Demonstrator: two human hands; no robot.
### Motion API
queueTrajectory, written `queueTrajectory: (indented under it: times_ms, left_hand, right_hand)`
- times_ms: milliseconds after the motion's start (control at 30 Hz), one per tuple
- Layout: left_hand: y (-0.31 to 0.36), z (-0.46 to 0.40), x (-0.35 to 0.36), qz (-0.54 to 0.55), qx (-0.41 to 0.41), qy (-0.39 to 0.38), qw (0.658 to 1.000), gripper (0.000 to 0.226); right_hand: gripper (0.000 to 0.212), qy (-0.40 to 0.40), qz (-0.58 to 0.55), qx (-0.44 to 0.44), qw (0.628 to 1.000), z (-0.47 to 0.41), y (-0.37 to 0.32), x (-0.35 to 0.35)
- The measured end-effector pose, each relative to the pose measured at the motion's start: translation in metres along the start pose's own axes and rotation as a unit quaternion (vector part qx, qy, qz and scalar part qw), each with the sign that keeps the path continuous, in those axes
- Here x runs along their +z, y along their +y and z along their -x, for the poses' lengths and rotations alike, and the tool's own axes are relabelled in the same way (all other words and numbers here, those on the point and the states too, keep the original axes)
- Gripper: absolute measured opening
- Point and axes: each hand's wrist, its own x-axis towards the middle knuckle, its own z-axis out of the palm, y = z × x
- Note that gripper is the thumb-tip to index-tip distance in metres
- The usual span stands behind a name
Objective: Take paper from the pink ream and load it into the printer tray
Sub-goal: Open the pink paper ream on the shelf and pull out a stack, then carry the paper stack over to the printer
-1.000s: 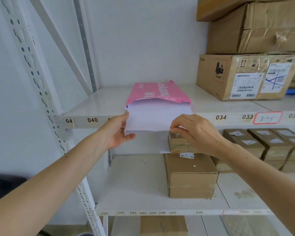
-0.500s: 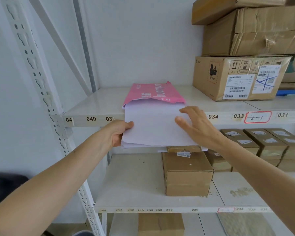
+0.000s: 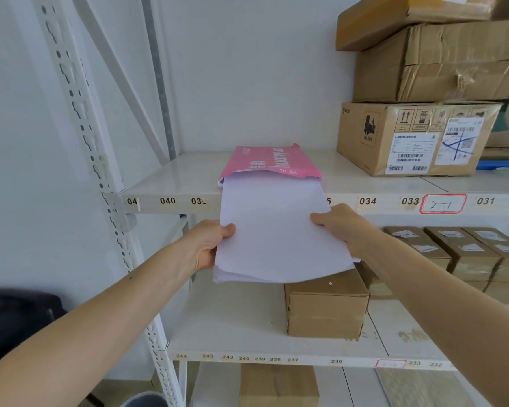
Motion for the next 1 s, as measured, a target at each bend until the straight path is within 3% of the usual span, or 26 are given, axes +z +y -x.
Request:
queueTrajectory:
  times_ms: [533,767,1000]
  left_hand:
    - [-0.091,0.042,0.036,-0.069,0.064,0.156,0.983,0.022]
    - [-0.084,0.052,0.049,-0.073,0.126,0.169,0.975,0.025]
    - [-0.066,0.046,0.082,-0.101,0.214,0.124,0.964,0.023]
  right_hand:
    - [0.02,0.099,0.123,-0.103,0.982,0.056,0.07,0.043]
    - [0.017,0.131,0.104,-0.144,0.975,0.068,0.068,0.027]
    - [0.015,0.193,0.062,-0.147,0.968,0.078,0.066,-0.013]
